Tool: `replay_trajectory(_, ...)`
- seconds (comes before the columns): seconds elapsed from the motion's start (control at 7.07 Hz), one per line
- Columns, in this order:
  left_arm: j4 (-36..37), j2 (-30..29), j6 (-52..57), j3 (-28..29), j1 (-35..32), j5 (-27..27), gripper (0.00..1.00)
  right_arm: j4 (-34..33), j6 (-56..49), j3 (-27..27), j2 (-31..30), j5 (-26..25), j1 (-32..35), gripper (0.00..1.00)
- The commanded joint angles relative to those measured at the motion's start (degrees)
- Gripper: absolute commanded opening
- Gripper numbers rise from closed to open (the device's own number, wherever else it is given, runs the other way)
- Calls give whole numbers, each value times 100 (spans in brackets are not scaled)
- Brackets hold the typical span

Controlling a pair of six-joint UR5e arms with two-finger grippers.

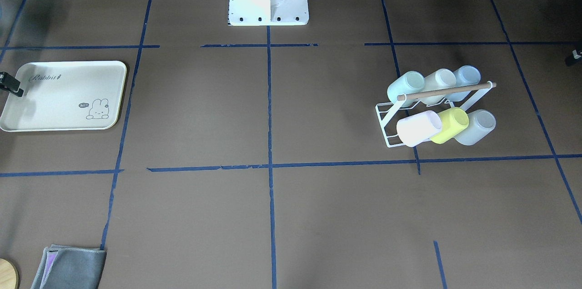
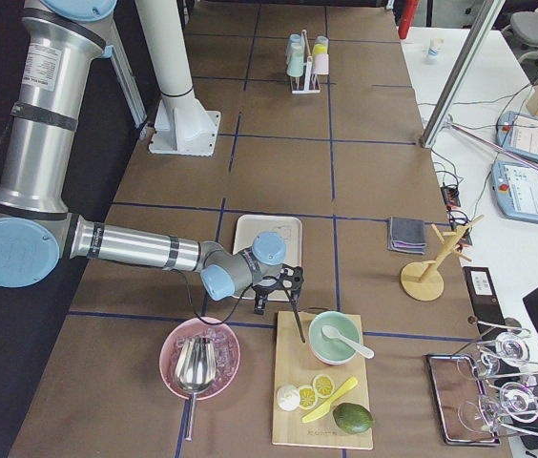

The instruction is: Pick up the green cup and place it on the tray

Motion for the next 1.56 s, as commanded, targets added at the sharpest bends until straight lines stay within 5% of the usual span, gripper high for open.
replay_trajectory(0.0,0,0,-4,0,5,0,100,0,-18,-30,0,0,-3,64)
replay_trajectory(0.71,0,0,-4,0,-4,0,100,-9,-35,-65,0,18,-56,4)
replay_trajectory(1.13,0,0,-4,-9,-4,0,100,298,-27,161,88,411,-48,0)
replay_trajectory(1.41,0,0,-12,-35,-4,-9,100,212,113,1028,166,825,-56,0)
